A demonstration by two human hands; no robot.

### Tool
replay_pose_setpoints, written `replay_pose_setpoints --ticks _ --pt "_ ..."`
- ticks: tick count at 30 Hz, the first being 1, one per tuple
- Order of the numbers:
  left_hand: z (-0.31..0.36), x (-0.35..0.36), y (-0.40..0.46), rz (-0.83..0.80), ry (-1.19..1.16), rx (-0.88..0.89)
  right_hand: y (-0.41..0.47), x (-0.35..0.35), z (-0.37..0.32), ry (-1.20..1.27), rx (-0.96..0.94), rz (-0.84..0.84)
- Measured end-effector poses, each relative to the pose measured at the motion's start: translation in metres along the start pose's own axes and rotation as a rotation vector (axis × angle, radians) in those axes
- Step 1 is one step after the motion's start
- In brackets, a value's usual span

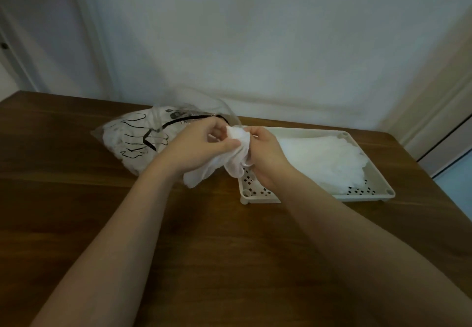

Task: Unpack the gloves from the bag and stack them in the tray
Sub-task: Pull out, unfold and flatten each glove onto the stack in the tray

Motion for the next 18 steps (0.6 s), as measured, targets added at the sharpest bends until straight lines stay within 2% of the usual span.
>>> replay_pose_setpoints --ticks 4,6,8,11,12,14,16,18 --pt "-0.016 -0.014 -0.001 0.25 0.023 -0.078 -0.003 0.004 0.0 0.137 -0.021 -0.05" --pt "-0.022 -0.02 -0.002 0.327 0.027 -0.12 -0.009 0.001 -0.005 0.015 -0.15 0.014" --pt "-0.023 -0.022 -0.002 0.34 0.029 -0.126 -0.019 0.004 -0.011 -0.17 -0.312 0.015" --pt "-0.023 -0.023 -0.002 0.314 -0.027 -0.108 -0.027 0.014 -0.011 -0.349 -0.457 -0.099" --pt "-0.023 -0.023 -0.003 0.31 -0.031 -0.105 -0.028 0.015 -0.012 -0.394 -0.493 -0.099" --pt "-0.024 -0.025 -0.001 0.326 0.003 -0.096 -0.026 0.013 -0.016 -0.476 -0.548 0.008" --pt "-0.019 -0.025 -0.001 0.411 0.026 -0.068 -0.022 0.01 -0.022 -0.508 -0.537 0.119" --pt "-0.006 -0.023 -0.003 0.526 -0.033 0.04 -0.018 0.009 -0.026 -0.399 -0.422 0.144"
Point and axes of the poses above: each hand's wrist, its own y-axis towards the middle knuckle, its own x-axis out of the palm, z = x × y, the point moved 6 cm from there along y, towards the middle knuckle, and after that the axes turned 13 degrees about x, right-handed, at the moved point
